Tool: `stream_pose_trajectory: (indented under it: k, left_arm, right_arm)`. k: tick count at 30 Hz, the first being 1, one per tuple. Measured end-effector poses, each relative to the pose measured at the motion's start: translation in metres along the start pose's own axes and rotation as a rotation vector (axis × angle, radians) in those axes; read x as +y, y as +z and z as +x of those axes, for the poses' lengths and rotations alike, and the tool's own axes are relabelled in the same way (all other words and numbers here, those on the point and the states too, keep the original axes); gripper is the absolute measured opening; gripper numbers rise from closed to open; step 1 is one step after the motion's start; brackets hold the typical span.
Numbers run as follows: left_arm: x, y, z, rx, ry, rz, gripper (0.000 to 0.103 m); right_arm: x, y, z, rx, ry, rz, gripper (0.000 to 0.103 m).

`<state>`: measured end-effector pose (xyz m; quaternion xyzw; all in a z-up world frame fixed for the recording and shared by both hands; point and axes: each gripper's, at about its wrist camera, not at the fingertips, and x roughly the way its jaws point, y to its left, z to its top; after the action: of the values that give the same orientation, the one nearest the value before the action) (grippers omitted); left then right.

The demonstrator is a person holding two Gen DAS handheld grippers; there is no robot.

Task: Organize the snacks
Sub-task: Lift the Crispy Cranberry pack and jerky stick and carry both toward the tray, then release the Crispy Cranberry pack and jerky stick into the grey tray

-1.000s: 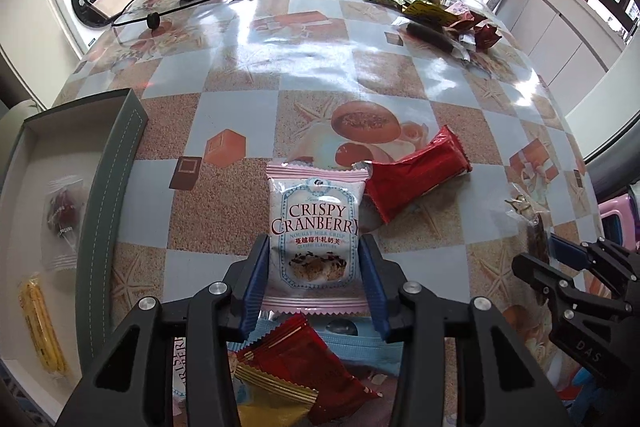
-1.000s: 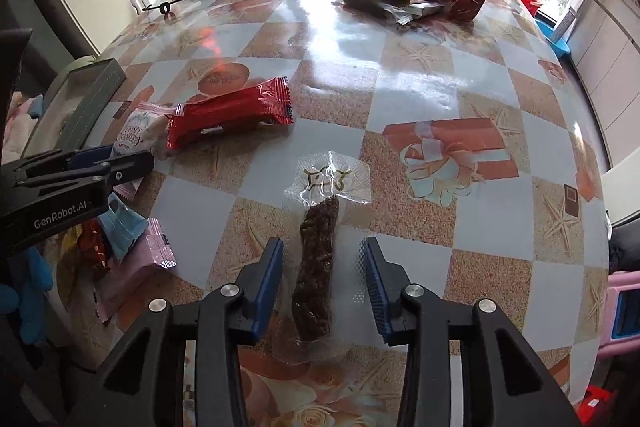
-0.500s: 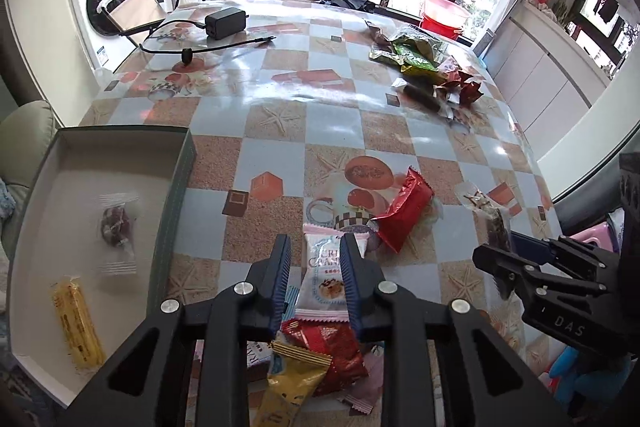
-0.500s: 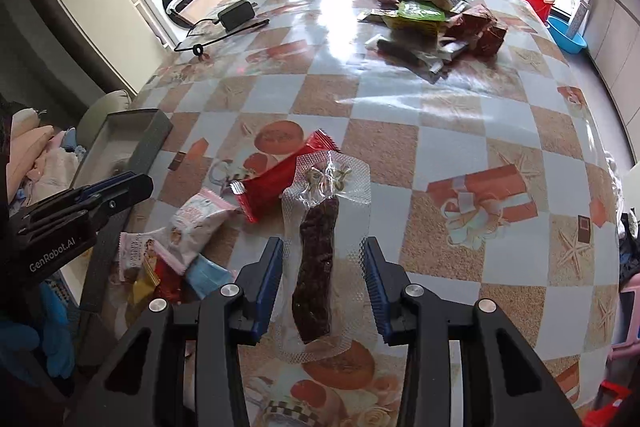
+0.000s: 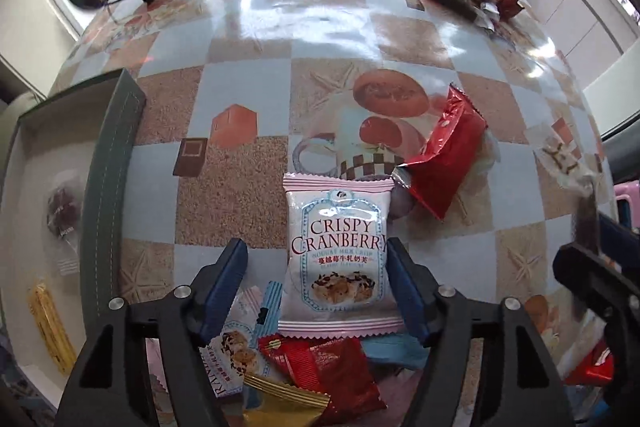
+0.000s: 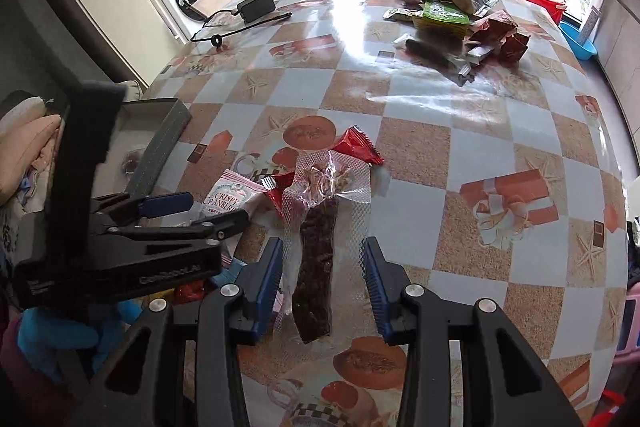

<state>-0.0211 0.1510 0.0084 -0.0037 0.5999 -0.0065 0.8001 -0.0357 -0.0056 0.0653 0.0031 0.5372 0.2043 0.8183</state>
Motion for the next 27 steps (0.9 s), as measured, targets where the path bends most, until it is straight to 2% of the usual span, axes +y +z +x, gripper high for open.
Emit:
stream_pose_trajectory:
  k: [1, 2, 3, 8, 15, 21, 27]
  left_arm:
    - [-0.002, -0.001, -0.001, -0.009, 0.003, 0.010, 0.067]
    - [-0.003, -0.002, -0.004, -0.019, -0.005, 0.013, 0.053]
    - [-0.004, -0.002, -0.006, -0.027, -0.005, 0.016, 0.046]
    - [0.011, -0.005, -0.013, -0.047, -0.088, -0.069, 0.046]
    - [0.045, -0.016, -0.055, -0.173, -0.100, -0.135, 0.046]
    - [0.091, -0.031, -0.095, -0.272, -0.060, -0.182, 0.046]
    - [0.143, -0.052, -0.106, -0.303, 0.038, -0.249, 0.046]
  right_arm:
    - [-0.003, 0.000, -0.002, -0.002, 0.001, 0.004, 0.042]
    - [-0.005, 0.000, -0.003, -0.005, 0.002, 0.007, 0.042]
    - [-0.006, 0.000, -0.004, -0.006, 0.001, 0.008, 0.042]
    - [-0.011, 0.001, -0.004, -0.011, 0.009, 0.023, 0.042]
    - [0.001, 0.008, -0.003, -0.007, 0.030, 0.007, 0.042]
    - [0.038, 0.019, 0.003, 0.015, 0.081, -0.050, 0.042]
    - [0.099, 0.033, 0.017, 0.044, 0.148, -0.143, 0.042]
